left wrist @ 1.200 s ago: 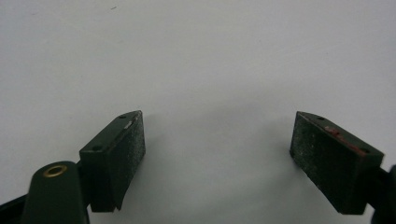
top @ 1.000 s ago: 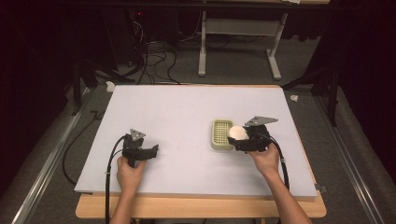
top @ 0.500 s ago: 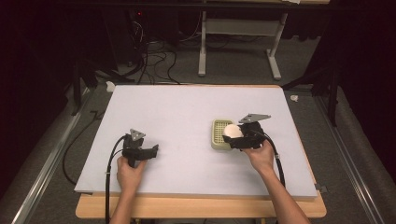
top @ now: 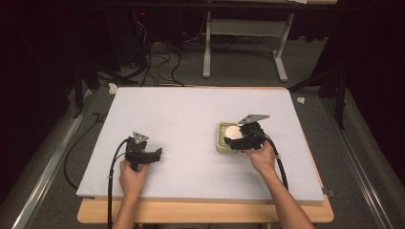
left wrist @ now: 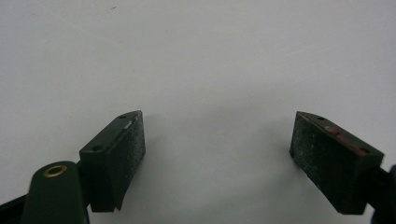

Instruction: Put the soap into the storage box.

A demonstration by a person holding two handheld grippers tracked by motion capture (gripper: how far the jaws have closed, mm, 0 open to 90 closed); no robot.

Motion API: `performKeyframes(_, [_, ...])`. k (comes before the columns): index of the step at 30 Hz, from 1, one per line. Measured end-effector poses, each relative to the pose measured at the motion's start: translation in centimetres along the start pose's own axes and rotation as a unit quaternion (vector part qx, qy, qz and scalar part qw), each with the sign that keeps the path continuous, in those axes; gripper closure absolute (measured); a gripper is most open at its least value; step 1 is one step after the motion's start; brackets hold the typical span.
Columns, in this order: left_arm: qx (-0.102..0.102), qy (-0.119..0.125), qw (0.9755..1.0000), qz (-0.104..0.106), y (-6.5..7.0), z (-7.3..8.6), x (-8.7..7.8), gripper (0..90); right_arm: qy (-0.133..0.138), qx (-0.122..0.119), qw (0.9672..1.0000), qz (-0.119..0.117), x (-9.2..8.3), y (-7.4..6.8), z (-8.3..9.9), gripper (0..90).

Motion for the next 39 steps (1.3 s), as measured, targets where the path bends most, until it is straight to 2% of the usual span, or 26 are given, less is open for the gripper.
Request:
performKeyframes(22, [0.0, 0.0, 1.0, 0.0, 0.0, 0.0, 0.0, 18.5, -0.017, 0.014, 0.9997, 0.006, 2.3, 0.6, 0.2, 24.6])
performKeyframes(28, [-0.001, 0.0, 1.0, 0.001, 0.0, 0.0, 0.0, 18.5, -0.022, 0.007, 0.9995, 0.02, 2.7, 0.6, 0.3, 24.5])
performKeyframes(39, [-0.001, -0.001, 1.0, 0.002, 0.0, 0.0, 0.0, 18.5, -0.032, 0.004, 0.9993, 0.018, 3.6, 0.6, 0.5, 24.5])
Point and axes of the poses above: each handheld gripper's, and its own axes: x roughly forward along the jaws, z roughly out of its underside, y roughly to its right, the point moved 8 cm from there along x, roughly forward along the jaws, and after that the axes turned 3 degrees about -y, right-handed, at the moved point
